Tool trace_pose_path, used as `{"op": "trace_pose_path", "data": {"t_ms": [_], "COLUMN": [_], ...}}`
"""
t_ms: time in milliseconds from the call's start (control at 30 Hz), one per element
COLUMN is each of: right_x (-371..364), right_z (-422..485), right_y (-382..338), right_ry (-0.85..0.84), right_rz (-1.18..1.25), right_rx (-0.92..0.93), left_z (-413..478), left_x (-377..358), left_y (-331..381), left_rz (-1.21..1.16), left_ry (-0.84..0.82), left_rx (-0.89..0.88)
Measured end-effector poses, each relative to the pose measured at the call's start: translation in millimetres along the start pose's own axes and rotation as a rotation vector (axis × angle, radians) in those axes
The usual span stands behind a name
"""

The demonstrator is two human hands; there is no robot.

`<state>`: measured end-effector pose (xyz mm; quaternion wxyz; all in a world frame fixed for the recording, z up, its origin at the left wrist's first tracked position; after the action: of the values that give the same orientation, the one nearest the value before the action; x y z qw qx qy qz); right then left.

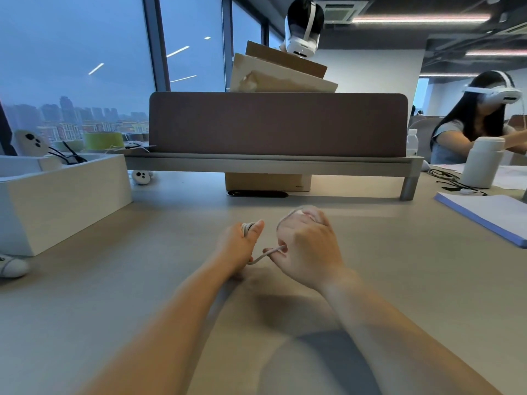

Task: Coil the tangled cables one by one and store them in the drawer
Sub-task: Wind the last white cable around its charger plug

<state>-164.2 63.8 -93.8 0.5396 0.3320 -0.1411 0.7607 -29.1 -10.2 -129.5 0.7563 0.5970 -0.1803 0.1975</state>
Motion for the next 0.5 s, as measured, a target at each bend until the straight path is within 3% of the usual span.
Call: {"op": "trace_pose_path", "data": {"t_ms": [100, 367, 500], "right_x": [0.6, 13.2, 16.4], "right_z": [-2.0, 3.8, 4.0], "right_y": [8.2, 3.8, -0.5], "right_ry": [-0.049, 0.081, 0.166], "right_rz": [-0.053, -0.17, -0.157], "right_rx": [-0.054, -0.061, -0.013], "left_z": [2.2, -17.6, -26.6], "left_x": [2.2, -7.6, -14.0], "left_y": [-4.2, 20.4, 24.6], "left_rz": [0.041, 0.196, 0.078], "left_ry": [0.012, -0.133, -0.239], "left_rx": [0.007, -0.063, -0.039]}}
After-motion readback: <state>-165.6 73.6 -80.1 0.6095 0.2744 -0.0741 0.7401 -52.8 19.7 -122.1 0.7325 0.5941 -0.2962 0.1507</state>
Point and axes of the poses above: each hand's wrist, its own z-axis towards the middle knuckle, its own x-axis out of the back of the hand, y = z × x, the point moved 4 cm from there along z, towards the middle knuckle, and after that the axes turned 3 degrees about x, right-handed, at the moved point
